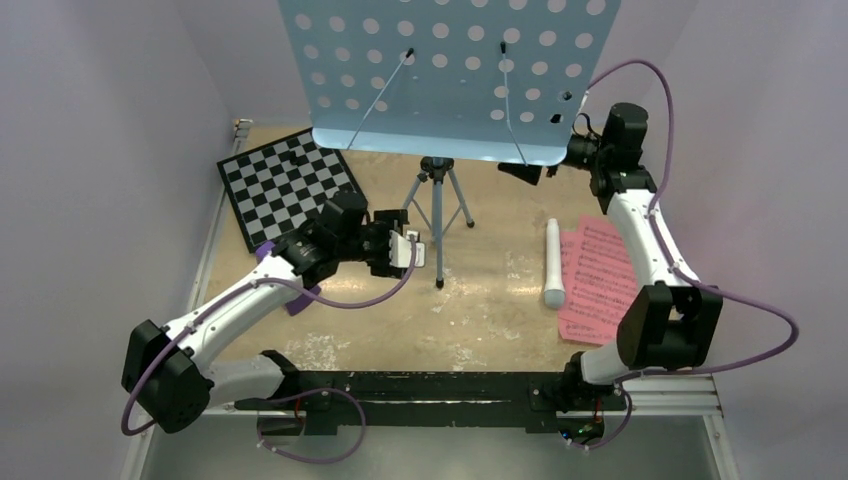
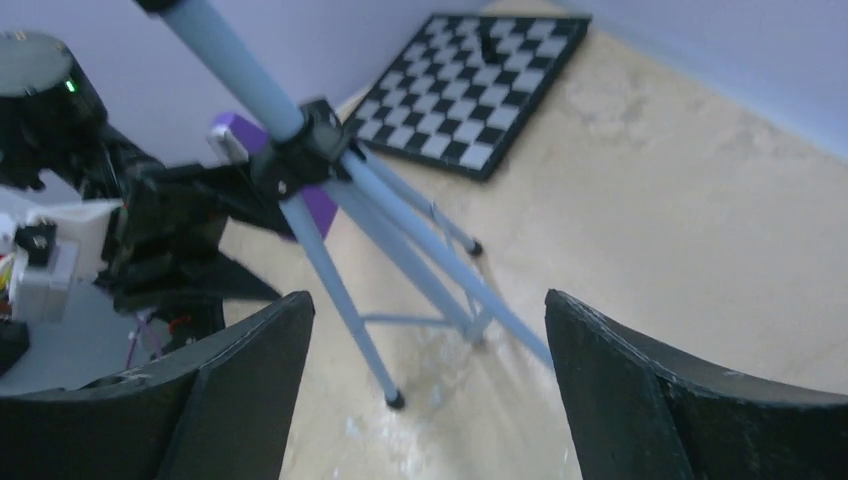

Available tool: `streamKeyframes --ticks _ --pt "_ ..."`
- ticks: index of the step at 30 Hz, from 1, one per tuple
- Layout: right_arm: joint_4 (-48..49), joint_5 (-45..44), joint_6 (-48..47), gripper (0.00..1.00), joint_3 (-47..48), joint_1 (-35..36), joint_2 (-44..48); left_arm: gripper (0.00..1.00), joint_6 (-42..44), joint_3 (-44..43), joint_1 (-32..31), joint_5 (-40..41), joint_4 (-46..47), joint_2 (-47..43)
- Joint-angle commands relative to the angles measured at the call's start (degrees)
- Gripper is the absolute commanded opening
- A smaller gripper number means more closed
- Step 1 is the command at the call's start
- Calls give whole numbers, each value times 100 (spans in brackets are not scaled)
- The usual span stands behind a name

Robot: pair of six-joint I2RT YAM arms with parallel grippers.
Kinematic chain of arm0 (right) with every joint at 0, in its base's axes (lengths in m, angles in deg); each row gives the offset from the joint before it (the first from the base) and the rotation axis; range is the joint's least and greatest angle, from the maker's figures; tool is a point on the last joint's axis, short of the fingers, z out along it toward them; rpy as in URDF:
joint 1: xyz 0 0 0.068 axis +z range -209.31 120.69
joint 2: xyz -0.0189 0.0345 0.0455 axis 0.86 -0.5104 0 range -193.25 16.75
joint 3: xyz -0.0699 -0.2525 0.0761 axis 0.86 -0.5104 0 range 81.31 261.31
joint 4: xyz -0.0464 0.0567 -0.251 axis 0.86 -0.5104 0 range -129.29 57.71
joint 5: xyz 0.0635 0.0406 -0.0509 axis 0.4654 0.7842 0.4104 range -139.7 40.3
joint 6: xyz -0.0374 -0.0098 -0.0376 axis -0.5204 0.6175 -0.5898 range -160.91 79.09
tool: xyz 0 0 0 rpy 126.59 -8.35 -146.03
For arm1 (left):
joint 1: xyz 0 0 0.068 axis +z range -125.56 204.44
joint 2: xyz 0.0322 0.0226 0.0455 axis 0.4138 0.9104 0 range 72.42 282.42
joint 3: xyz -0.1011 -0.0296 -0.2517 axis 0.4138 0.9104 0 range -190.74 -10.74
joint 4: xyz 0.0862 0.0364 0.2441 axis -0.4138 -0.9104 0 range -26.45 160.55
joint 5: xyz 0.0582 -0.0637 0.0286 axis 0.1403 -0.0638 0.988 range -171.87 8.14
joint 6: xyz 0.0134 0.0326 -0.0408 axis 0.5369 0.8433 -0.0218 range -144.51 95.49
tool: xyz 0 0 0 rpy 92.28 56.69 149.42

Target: Pack up the instrument practice props

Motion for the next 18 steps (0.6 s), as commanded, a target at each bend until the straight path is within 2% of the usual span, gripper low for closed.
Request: streamKeyframes --ticks 1,2,4,10,15,18 --pt "4238 289 3029 92 -306 26 -393 80 -989 -385 -156 109 236 313" --pt "5016 285 3366 93 -293 52 -528 80 -1087 -487 -204 227 276 419" --pt "5869 240 3745 95 -130 111 -794 80 -1205 -682 -314 376 329 618" --pt "6724 433 3834 94 110 475 -1217 80 -1710 -929 -575 435 545 1087" --pt "7683 683 4588 93 116 806 -1406 79 -2200 -820 -736 868 856 1216" --pt "7769 596 4750 93 149 1006 -1411 78 -2374 -658 -761 1107 1004 1190"
